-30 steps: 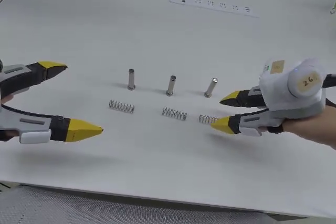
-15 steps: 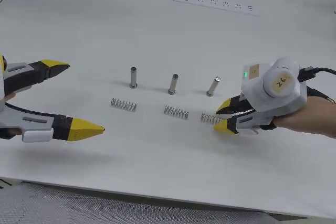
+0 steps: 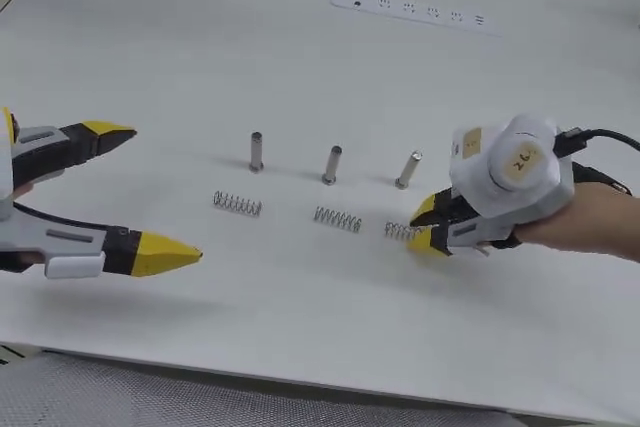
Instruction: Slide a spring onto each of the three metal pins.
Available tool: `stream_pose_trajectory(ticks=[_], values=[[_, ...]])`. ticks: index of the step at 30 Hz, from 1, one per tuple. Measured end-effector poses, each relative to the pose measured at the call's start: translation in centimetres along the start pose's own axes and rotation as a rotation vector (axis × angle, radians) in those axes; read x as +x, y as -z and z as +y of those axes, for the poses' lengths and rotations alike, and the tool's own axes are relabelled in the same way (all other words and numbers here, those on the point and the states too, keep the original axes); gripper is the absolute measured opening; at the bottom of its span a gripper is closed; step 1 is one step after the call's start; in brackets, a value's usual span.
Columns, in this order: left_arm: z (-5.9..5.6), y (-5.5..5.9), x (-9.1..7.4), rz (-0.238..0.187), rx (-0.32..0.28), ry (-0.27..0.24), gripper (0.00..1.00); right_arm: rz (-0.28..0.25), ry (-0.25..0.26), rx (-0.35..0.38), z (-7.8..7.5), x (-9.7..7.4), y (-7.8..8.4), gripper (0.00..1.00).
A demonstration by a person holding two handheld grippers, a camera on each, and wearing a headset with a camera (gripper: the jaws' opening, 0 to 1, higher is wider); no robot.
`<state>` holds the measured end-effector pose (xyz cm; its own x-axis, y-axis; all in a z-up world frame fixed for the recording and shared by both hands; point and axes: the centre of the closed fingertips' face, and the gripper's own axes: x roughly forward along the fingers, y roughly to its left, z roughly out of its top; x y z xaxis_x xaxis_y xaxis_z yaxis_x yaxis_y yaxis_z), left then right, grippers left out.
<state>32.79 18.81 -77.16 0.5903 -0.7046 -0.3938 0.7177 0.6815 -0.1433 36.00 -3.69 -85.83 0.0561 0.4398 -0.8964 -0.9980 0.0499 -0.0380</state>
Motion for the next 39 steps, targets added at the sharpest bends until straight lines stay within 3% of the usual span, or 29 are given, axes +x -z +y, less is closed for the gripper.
stream_pose_trajectory(ticks=[9, 18, 28, 39], values=[[0.2, 0.0, -0.3, 0.003, -0.001, -0.005, 0.97, 0.048, -0.015, -0.032, 0.1, 0.1, 0.7, 0.1], [-0.2, 0.0, 0.1, 0.006, -0.001, 0.008, 0.97, 0.038, -0.024, -0.041, 0.1, -0.1, 0.6, 0.08], [-1.6, 0.2, 0.4, 0.023, 0.004, 0.049, 0.95, 0.016, -0.013, -0.05, 0.3, -1.4, 0.1, 0.08], [-3.3, 0.6, 1.8, 0.061, 0.038, 0.131, 0.92, -0.02, -0.009, -0.087, 1.8, -2.8, -1.6, 0.08]])
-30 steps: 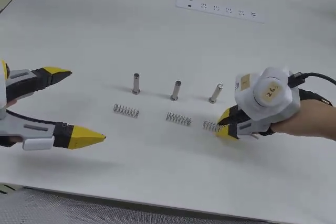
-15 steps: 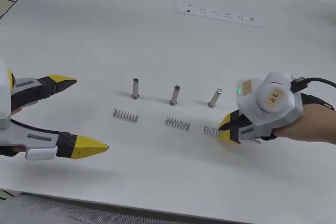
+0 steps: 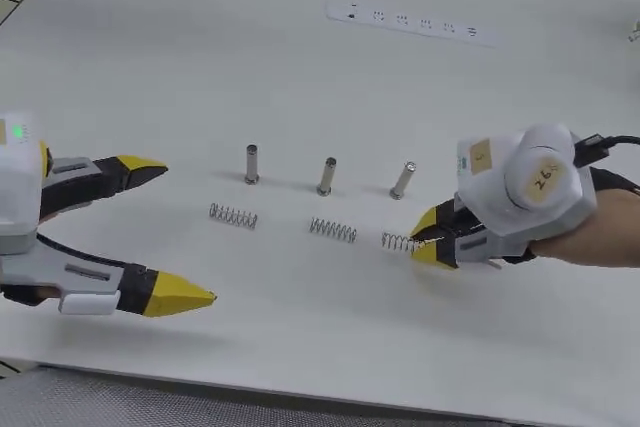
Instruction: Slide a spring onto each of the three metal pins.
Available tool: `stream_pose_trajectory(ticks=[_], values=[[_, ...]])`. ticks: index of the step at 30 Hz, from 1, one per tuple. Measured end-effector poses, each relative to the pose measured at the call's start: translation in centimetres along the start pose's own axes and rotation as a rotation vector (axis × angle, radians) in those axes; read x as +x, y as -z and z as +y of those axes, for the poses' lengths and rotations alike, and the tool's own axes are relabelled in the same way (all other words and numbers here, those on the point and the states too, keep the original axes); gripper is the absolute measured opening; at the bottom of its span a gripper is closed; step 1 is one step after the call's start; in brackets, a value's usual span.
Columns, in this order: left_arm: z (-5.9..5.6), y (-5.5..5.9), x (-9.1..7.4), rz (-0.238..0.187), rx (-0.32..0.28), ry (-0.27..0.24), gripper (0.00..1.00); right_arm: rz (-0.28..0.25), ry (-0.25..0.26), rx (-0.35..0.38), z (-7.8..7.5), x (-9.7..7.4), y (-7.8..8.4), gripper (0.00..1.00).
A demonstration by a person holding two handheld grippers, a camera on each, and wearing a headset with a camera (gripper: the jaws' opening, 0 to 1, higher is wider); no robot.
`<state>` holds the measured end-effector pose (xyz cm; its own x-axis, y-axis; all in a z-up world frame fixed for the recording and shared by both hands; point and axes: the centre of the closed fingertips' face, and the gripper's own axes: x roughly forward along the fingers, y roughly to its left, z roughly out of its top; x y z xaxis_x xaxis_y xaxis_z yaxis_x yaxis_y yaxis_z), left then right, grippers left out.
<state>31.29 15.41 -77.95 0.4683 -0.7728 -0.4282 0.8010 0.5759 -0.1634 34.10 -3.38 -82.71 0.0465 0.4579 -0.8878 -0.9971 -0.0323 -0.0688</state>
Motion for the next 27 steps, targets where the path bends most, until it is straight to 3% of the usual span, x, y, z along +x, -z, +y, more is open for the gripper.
stream_pose_trajectory(ticks=[9, 17, 27], values=[[-0.3, -0.7, 1.3, 0.004, 0.035, 0.035, 0.86, -0.02, 0.006, -0.022, 0.5, -0.4, -1.7, 0.08], [-2.4, -2.4, 3.3, -0.016, 0.037, 0.141, 0.71, -0.043, 0.0, -0.034, 1.1, -0.5, -3.1, 0.08], [-4.1, -2.7, 6.7, 0.001, 0.099, 0.243, 0.56, -0.058, -0.005, -0.052, 1.5, -0.3, -4.8, 0.08]])
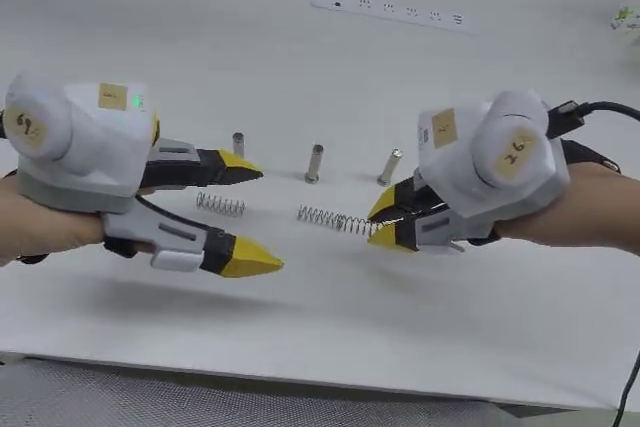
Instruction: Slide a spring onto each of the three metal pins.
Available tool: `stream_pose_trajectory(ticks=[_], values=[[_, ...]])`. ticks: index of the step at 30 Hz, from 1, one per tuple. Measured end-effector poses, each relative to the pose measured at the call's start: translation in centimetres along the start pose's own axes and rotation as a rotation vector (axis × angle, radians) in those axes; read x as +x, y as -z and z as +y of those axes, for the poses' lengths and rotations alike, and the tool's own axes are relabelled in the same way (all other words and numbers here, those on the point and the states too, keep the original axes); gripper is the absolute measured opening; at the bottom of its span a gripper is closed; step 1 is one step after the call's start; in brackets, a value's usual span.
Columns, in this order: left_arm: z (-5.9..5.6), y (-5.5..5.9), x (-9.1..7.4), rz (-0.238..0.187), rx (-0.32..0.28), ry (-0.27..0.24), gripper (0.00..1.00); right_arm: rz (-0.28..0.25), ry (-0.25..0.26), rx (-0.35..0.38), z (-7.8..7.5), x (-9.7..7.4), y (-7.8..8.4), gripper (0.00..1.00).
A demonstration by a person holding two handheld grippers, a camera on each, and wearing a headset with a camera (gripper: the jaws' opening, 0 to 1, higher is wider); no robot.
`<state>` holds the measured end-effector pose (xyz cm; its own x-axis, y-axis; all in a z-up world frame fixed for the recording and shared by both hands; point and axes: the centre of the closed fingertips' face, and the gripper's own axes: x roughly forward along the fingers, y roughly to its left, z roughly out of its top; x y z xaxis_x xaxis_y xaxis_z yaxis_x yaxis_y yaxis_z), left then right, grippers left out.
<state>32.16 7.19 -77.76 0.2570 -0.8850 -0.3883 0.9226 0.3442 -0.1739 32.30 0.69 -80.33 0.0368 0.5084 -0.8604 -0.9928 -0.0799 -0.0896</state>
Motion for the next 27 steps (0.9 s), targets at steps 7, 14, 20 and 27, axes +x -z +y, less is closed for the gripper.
stream_pose_trajectory(ticks=[7, 14, 20, 27], values=[[-0.5, -0.7, 1.5, -0.025, 0.005, 0.057, 0.48, -0.019, -0.003, 0.007, 0.0, 0.1, -0.7, 0.08], [-1.3, -1.6, 2.7, -0.056, 0.006, 0.113, 0.38, -0.042, -0.008, 0.0, 0.2, 0.0, -1.6, 0.08], [-1.1, -1.7, 3.2, -0.057, 0.009, 0.124, 0.31, -0.053, -0.002, -0.017, 0.2, -0.3, -2.2, 0.08], [-1.3, -2.0, 3.9, -0.072, 0.014, 0.131, 0.23, -0.051, -0.001, -0.024, 0.3, -0.3, -2.3, 0.08]])
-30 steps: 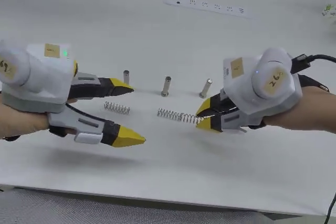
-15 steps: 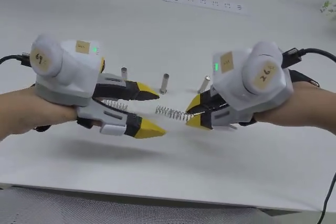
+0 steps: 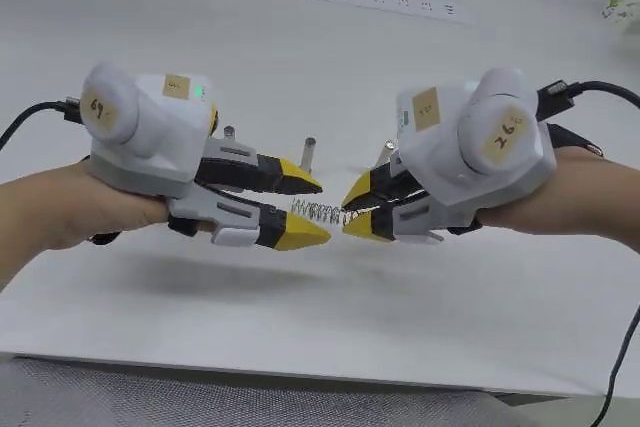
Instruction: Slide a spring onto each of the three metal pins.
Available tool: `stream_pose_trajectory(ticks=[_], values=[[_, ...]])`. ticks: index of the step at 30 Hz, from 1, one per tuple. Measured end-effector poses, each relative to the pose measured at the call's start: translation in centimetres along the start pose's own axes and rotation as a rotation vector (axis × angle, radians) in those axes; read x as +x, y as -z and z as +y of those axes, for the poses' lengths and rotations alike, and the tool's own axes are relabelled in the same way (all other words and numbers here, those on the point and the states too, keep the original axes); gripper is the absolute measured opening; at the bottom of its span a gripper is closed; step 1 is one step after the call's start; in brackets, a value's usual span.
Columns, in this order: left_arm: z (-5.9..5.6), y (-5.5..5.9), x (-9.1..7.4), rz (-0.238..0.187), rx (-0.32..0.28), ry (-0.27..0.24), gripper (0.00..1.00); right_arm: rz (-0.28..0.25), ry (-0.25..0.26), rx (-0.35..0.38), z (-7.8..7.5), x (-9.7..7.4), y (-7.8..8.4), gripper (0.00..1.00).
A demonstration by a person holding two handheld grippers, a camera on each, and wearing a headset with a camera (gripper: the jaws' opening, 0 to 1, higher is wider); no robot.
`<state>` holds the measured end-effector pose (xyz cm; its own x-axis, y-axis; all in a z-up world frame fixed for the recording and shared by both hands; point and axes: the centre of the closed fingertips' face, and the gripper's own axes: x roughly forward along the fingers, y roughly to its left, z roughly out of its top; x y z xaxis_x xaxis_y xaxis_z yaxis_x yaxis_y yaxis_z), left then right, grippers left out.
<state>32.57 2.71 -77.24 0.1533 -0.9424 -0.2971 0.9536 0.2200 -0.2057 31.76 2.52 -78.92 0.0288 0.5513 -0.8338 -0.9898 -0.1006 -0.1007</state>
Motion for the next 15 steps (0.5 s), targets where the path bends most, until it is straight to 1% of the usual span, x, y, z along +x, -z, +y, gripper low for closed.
stream_pose_trajectory(ticks=[2, 12, 15], values=[[-0.04, -0.04, 0.18, -0.001, 0.001, 0.002, 0.2, 0.008, 0.0, -0.007, 0.02, 0.04, 0.06, 0.08], [-0.2, 0.29, 0.57, 0.01, 0.01, 0.002, 0.16, 0.008, 0.001, -0.009, 0.02, 0.01, 0.01, 0.08], [-0.27, 0.13, 0.61, 0.002, 0.005, 0.004, 0.12, 0.007, 0.001, -0.007, 0.06, -0.05, 0.06, 0.08]])
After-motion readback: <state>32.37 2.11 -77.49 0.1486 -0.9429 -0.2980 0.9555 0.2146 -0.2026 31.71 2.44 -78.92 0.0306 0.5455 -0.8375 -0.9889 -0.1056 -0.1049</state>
